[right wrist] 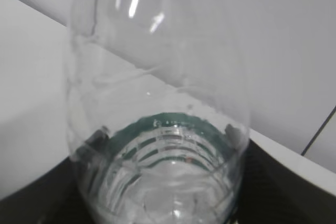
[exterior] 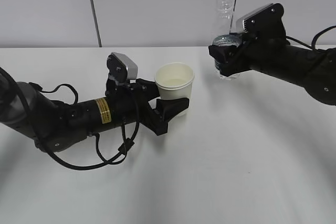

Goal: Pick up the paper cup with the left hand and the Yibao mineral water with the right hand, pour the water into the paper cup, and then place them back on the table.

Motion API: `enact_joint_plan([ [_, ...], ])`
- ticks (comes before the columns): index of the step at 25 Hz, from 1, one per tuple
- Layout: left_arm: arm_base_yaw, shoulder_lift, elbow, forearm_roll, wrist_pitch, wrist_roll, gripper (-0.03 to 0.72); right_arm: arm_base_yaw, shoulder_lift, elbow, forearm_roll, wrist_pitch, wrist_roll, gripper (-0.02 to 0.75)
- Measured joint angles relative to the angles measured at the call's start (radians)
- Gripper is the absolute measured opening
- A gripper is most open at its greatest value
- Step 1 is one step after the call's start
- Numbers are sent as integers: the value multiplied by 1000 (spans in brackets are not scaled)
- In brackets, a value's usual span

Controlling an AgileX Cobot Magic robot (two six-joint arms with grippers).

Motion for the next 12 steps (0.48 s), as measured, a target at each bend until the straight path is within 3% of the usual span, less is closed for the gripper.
enact_joint_plan([
  [12,105,0,0,-1,26,0,444,0,87,10,167,-4,43,481],
])
